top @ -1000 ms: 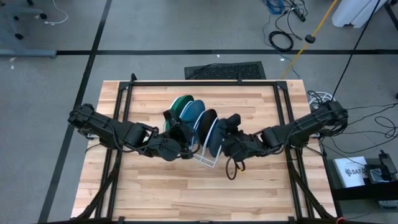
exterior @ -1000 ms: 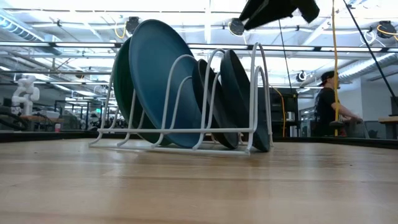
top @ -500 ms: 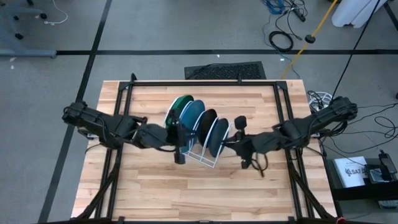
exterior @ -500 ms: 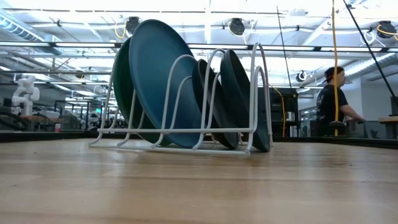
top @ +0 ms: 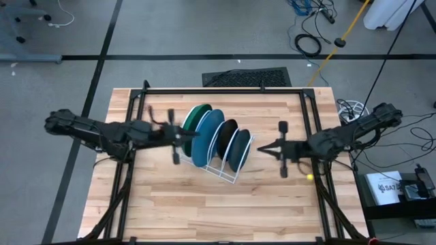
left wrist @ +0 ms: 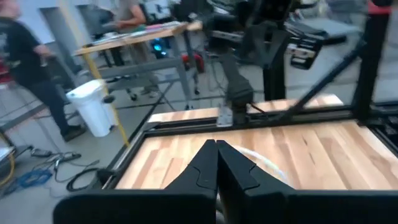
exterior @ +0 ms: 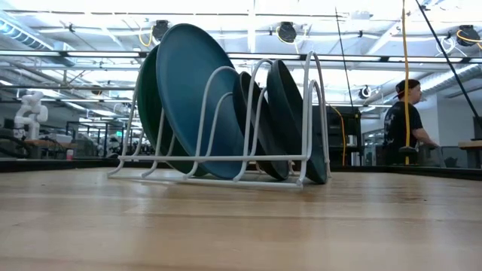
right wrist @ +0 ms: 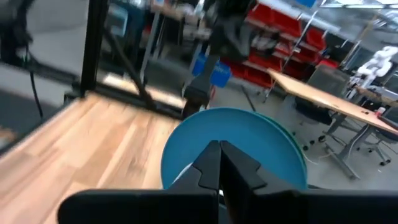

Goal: Sort dishes
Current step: Return to Home Position

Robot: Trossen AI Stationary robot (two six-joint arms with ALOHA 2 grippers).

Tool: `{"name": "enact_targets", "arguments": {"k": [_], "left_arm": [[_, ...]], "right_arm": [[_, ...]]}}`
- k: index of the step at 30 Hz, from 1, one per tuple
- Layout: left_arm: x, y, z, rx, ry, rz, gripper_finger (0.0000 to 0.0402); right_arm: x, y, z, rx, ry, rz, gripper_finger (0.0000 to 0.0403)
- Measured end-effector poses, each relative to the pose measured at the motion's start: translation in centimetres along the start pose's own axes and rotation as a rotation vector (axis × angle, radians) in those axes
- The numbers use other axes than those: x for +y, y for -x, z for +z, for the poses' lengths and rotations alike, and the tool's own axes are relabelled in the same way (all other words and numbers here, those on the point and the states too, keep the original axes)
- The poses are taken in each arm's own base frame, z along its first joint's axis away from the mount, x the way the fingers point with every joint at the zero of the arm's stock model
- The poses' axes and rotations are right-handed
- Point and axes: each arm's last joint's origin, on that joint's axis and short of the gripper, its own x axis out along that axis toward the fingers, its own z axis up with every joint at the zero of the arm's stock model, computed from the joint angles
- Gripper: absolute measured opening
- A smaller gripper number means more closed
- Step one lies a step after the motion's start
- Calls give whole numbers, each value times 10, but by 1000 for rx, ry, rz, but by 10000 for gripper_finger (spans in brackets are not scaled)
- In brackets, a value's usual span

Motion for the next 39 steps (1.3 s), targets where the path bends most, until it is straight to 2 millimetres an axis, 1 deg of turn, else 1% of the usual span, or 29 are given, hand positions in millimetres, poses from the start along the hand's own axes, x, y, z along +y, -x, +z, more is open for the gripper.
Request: {"name": "enact_targets", "arguments": {"k": [6,9,12,15,20,26,28,33,39], "left_arm": [[19,49,-37,-66,50,37,2],[23,64,-57,-87,85,41,1],[23,72,-77,-119,123,36,1],[22,74,-98,-142,144,24,1],[18,70,-136,-132,180,2,1],[17,68,-166,-154,235,-61,0],[18,68,-172,-147,236,-69,0],[22,70,-178,-154,234,-68,0],[25,74,-186,-162,233,-67,0]], "right_arm": [[-15,42,-26,-100,-103,-32,0],[-18,57,-40,-130,-121,-42,0],[-19,66,-53,-150,-129,-48,0],[-19,71,-64,-167,-141,-55,0],[-15,72,-86,-206,-176,-74,0],[-10,72,-107,-221,-223,-44,0],[-9,74,-112,-228,-251,-42,0],[-8,75,-122,-232,-296,-48,0],[-2,72,-137,-220,-304,-47,0]]}}
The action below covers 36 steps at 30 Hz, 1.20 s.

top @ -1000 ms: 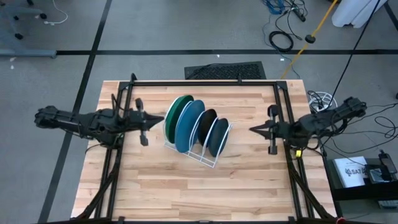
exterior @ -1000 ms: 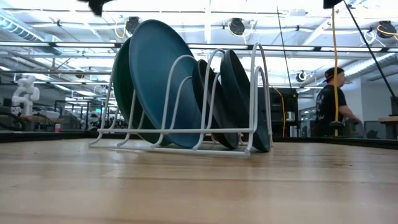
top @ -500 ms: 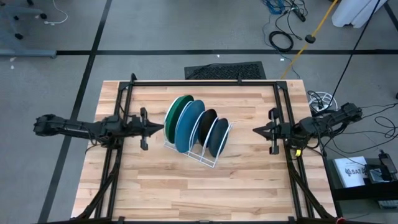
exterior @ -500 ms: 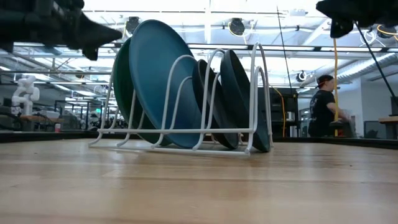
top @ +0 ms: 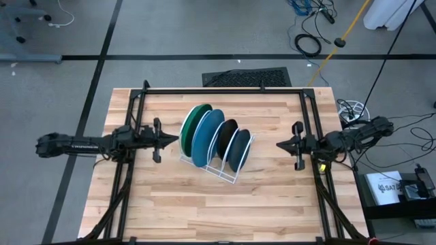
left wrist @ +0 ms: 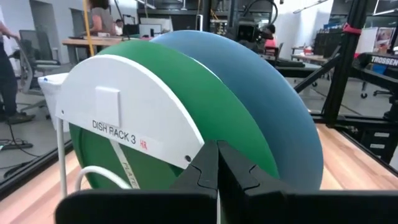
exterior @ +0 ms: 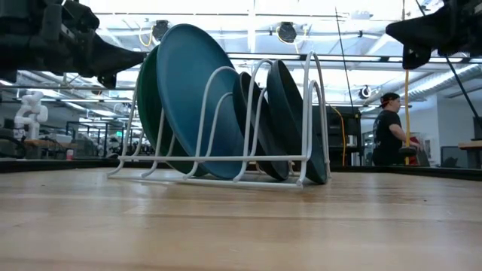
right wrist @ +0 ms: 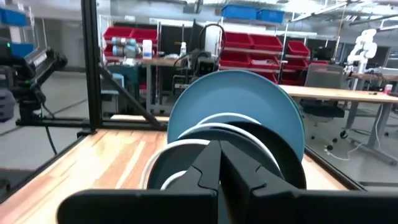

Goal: Sort dishes
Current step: Return to Home Position

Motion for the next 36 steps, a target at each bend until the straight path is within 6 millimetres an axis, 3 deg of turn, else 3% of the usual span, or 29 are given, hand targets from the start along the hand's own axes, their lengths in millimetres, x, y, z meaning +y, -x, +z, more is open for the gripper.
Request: {"name": "enact_targets", "arguments": {"k": [8,36], "left_arm": [[3,4,-1,13,0,1,0],[2,27,-3,12,47,-17,6]], "right_arm": [[-1,-1,-26,-6,-28,-32,0],[-9,-4,-27,10,-24,-13,0]]}}
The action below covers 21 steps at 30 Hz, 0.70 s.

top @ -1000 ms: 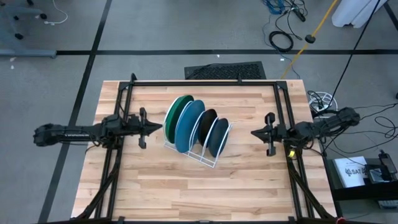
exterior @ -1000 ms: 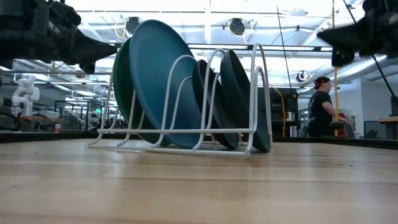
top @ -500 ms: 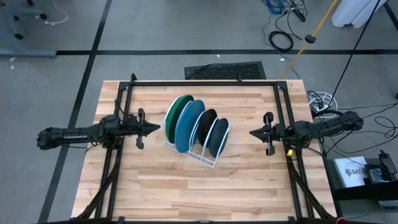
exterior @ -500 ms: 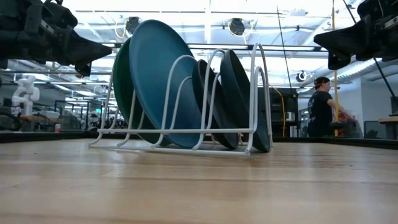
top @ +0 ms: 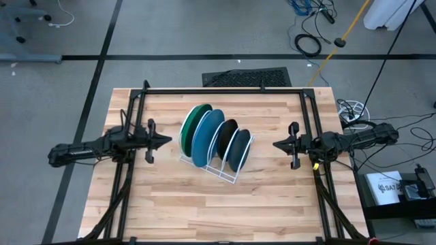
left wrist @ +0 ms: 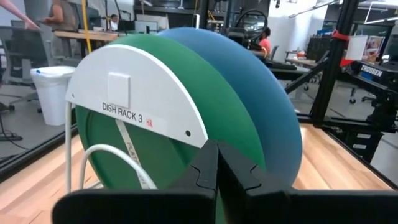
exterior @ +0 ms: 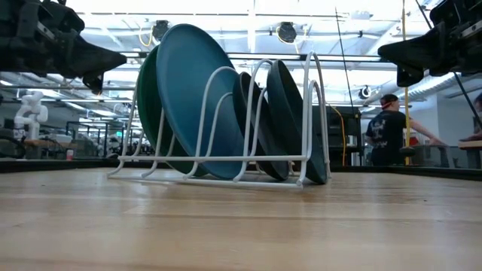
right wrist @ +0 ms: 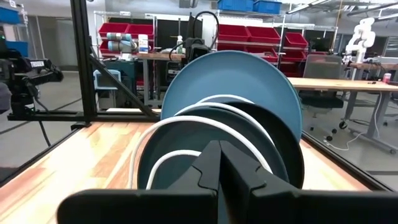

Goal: Sort dishes
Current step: Return to Home Position

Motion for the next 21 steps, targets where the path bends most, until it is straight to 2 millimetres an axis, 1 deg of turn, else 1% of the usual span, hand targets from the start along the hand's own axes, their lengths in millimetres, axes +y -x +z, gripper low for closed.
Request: {"name": "enact_targets", "arguments": {"k": [11,15,21], "left_arm": [[0,2,-2,13,-5,2,7],[0,2,-2,19,-18,3,8],[1,2,-2,15,-21,41,8]], "right_arm": [[0,0,0,3,-8,1,0],[1,0,-2,16,-20,25,0],[1,0,-3,25,-23,25,0]]}}
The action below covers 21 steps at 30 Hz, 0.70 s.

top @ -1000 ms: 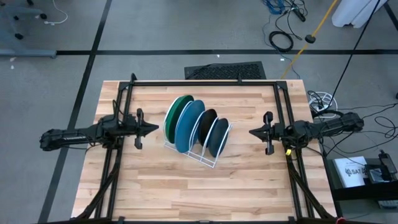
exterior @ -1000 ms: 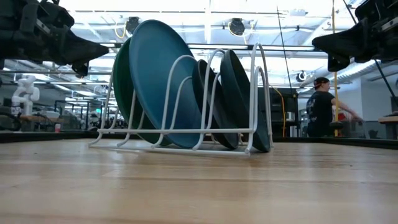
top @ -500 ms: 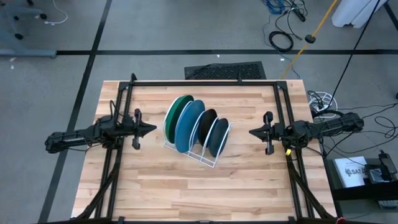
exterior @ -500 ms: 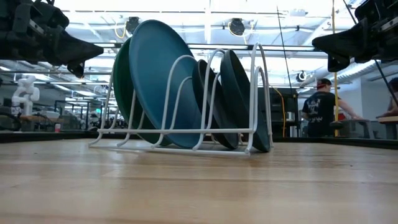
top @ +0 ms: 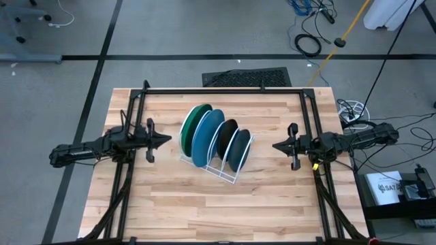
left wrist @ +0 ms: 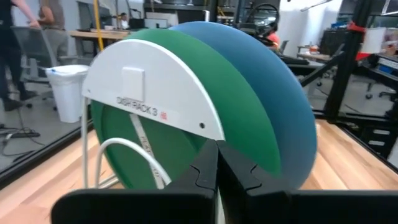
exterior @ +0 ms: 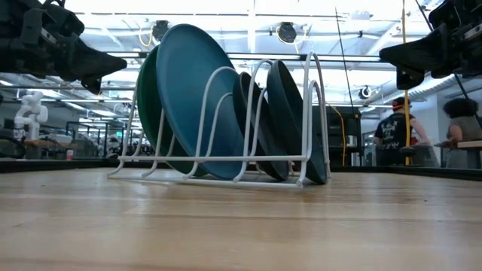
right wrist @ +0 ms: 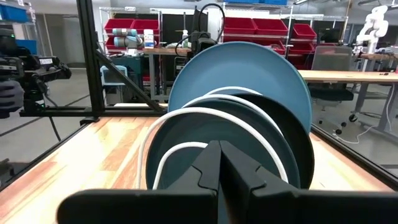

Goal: Sort dishes
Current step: Return to Home Position

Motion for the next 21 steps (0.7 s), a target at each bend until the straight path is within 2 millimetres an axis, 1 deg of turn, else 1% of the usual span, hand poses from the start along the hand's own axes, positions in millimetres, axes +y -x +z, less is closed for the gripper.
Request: {"name": "enact_targets", "arguments": {"k": [2,4,8,17,21], "left_arm": [[1,0,-1,-5,4,18,8],[1,-1,-6,-7,19,35,8],[2,-1,-6,-8,23,47,8],[3,-1,-5,-10,-28,84,8],[3,-1,-6,-9,-28,91,8]], "right_arm": [[0,0,0,0,0,-1,0],[0,0,0,0,0,-2,0],[0,0,0,2,0,-4,0],[0,0,0,3,-4,-3,0],[1,0,-3,26,-20,29,0]]}}
